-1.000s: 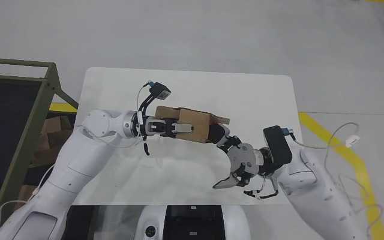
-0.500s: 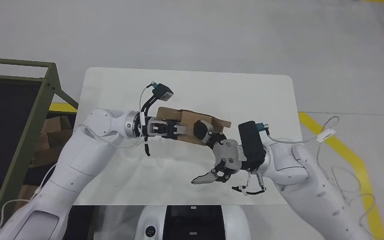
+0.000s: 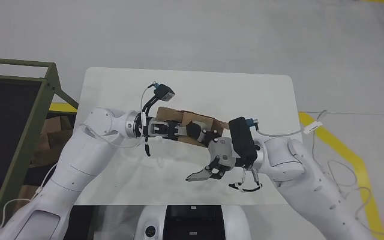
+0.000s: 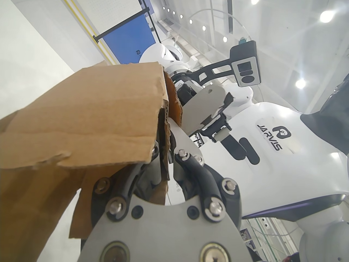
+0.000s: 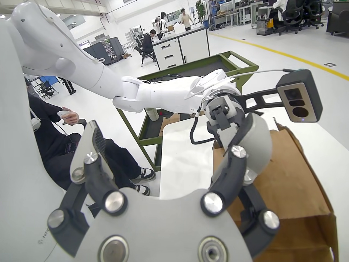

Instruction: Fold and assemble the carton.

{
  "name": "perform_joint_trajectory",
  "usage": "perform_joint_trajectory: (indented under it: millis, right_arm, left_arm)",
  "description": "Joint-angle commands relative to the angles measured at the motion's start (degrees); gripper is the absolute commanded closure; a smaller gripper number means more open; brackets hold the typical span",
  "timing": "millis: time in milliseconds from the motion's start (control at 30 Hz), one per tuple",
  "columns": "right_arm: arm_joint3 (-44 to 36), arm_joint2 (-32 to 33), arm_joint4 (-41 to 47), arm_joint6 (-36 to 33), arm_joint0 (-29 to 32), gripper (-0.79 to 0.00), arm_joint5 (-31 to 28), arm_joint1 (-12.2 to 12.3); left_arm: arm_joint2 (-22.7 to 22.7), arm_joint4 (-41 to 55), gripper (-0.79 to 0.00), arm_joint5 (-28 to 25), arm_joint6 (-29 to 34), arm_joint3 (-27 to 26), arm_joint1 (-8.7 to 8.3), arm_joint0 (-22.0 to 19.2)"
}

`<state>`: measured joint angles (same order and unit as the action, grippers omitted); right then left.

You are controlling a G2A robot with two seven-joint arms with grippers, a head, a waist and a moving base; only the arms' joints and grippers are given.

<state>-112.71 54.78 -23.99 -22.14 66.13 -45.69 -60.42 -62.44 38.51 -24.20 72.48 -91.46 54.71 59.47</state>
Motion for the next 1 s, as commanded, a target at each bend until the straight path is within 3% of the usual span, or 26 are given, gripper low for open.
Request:
perform_joint_trajectory:
  millis: [0,433,733,967]
  right_arm:
    - [0.15,0.04,0.05,-0.20,0.04,-0.785,-0.09,-0.01]
    - [-1.17,2.19,-2.17,2.99,0.96,-0.785,-2.50,-0.11]
    - [-5.82,9.83,-15.24,13.85,7.48,-0.785,-7.58,0.26]
    - [-10.26,16.77,-29.51,19.59,16.18,-0.785,-3.68,0.77]
  left_arm:
    - [-0.08,0.00,0.000,0.04,0.05,-0.02,0.07,-0.03]
    - [-0.40,-0.35,0.000,0.32,0.31,0.24,0.46,0.01]
    - [-0.85,1.79,0.000,0.03,0.89,0.38,0.76,0.48]
    - [-1.76,5.39,0.000,1.05,3.47,1.10,0.86,0.72]
